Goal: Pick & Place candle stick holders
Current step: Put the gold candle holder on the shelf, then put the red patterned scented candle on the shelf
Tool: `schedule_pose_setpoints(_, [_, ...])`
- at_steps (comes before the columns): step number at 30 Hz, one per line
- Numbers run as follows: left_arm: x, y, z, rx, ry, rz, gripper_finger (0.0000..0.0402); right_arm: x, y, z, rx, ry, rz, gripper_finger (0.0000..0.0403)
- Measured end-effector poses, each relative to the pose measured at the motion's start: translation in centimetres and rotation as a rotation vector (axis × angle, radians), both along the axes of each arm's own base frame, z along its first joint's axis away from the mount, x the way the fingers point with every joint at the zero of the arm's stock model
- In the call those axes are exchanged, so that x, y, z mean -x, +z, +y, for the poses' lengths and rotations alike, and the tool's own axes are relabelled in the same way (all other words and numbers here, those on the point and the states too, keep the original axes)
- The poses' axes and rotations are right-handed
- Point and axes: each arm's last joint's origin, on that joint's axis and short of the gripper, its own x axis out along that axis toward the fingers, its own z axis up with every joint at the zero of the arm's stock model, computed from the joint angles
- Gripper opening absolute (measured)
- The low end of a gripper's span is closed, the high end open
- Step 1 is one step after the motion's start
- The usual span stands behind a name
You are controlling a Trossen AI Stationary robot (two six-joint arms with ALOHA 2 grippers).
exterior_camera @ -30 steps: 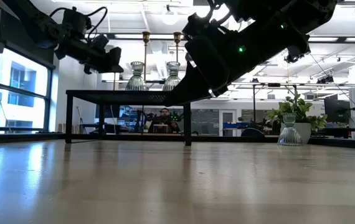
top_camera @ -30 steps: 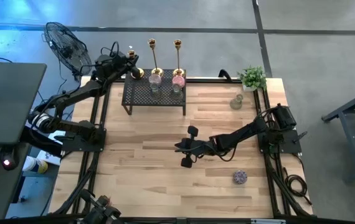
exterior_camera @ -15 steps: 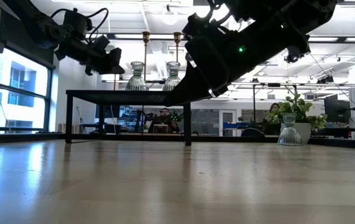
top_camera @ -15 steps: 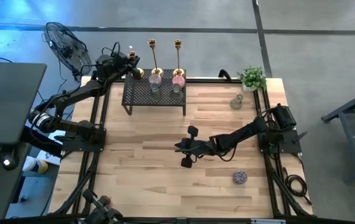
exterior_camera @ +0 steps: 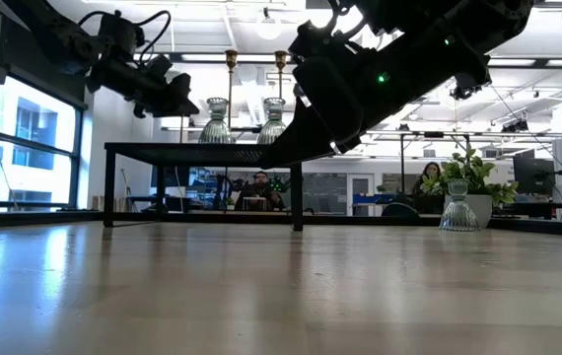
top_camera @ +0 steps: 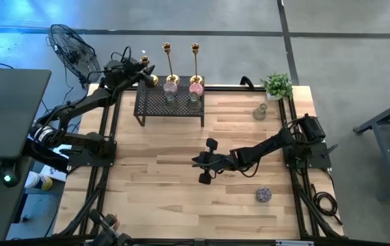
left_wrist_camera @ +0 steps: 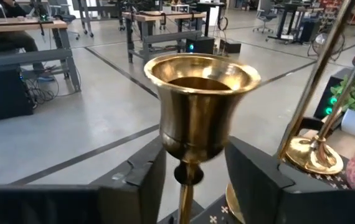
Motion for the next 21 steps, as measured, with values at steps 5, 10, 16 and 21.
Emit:
schedule_pose_setpoints(5, [0.7,0.6,-1.2,0.011,-0.007,0.056,0.0194,0.0,0.0,0.0,0.000,0.000,0.000,0.0001])
schedule_pose_setpoints(10, [1.7,0.7,-2.7,0.075,-0.016,0.148,0.0207,0.0,0.0,0.0,-0.001,0.000,0.000,0.0002])
schedule_pose_setpoints(16, [2.5,0.3,-5.1,0.117,-0.055,0.242,0.0179,0.0,0.0,0.0,0.003,-0.006,-0.001,0.0001])
schedule_pose_setpoints(21, [2.2,-0.2,-9.0,0.048,-0.183,0.227,0.0093,0.1,0.0,0.1,0.022,-0.033,-0.006,0.0001])
